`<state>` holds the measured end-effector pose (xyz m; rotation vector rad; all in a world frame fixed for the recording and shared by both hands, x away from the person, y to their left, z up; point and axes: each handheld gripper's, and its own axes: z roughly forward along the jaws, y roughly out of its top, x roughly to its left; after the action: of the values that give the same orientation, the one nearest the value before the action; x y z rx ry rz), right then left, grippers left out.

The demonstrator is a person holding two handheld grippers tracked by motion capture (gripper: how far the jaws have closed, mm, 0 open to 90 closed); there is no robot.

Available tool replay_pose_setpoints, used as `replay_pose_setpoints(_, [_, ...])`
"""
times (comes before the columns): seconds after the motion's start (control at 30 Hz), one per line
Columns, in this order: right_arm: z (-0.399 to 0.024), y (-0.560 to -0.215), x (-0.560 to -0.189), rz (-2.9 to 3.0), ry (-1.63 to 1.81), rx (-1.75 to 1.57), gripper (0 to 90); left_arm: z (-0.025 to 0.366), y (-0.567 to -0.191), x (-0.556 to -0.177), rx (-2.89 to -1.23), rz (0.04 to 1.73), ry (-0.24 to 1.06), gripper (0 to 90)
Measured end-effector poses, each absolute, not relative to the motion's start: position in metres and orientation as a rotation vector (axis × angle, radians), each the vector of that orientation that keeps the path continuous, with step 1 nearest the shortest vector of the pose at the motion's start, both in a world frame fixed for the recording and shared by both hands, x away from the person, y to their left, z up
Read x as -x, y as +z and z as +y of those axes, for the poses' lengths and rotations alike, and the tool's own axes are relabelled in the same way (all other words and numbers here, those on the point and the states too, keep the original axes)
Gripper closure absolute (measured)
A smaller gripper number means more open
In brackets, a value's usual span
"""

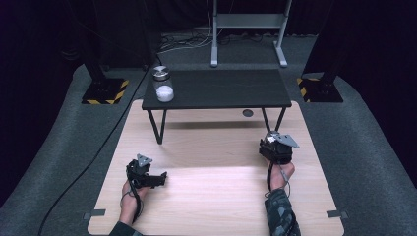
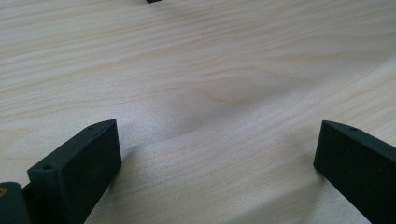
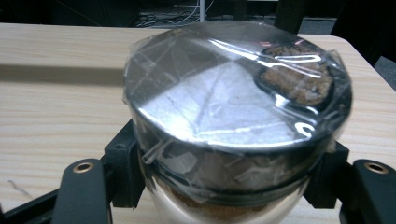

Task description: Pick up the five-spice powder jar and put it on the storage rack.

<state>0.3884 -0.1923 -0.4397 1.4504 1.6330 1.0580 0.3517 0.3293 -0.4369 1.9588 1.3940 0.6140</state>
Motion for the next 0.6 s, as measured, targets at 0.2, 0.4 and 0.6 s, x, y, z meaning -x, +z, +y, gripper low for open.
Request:
replay_pose_setpoints(0.2, [-0.193,-0.435,-0.382,1.636,1.068,-1.434,29.8,0.329,-0.437,-0.352,-1.959,1.393,0.614,0.3])
replay_pose_setpoints(0.4, [-0.194,-0.432,-0.374,1.632,1.075,-1.422,29.8,0.329,-0.437,-0.352,-1.959,1.394,0.614,0.3])
replay_pose_setpoints(0.6, [-0.196,-0.426,-0.368,1.633,1.081,-1.407,29.7,0.329,-0.437,-0.352,-1.959,1.393,0.614,0.3])
